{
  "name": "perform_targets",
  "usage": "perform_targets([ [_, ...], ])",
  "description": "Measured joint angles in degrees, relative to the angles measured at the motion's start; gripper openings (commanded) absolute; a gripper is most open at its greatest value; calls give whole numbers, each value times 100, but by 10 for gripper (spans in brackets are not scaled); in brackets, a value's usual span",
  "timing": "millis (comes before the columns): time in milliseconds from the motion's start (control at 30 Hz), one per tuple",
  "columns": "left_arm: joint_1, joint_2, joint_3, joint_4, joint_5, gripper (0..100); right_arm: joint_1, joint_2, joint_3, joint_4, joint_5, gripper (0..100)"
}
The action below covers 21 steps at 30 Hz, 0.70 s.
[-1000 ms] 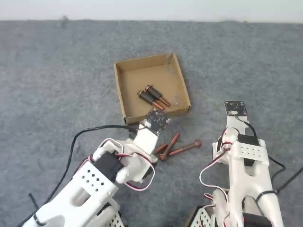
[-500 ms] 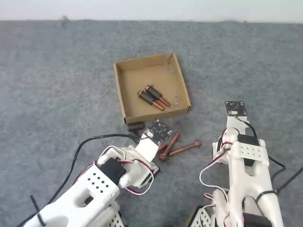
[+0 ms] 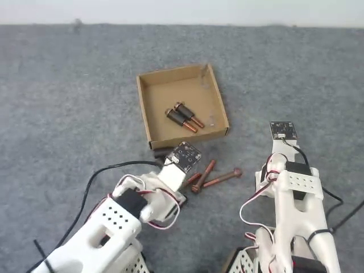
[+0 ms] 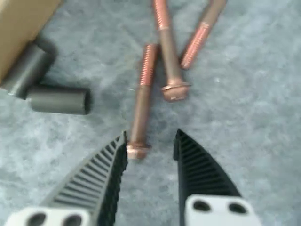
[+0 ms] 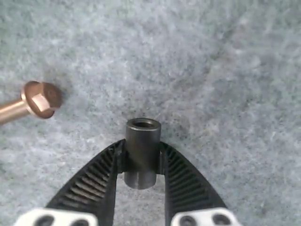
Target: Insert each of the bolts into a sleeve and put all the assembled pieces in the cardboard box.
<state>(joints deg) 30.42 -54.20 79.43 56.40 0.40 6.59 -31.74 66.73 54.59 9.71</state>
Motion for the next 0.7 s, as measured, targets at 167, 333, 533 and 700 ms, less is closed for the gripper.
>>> perform_targets([
  [167, -220, 0, 0, 0, -334, 160, 0, 0, 0, 0, 0, 6],
  [333, -246, 0, 0, 0, -360, 160, 0, 0, 0, 0, 0, 6],
  [533, -246, 290, 0, -202, -360, 160, 0, 0, 0, 0, 0, 6],
  [700, -264, 1319, -211, -554, -220, 160, 0, 0, 0, 0, 0, 6],
])
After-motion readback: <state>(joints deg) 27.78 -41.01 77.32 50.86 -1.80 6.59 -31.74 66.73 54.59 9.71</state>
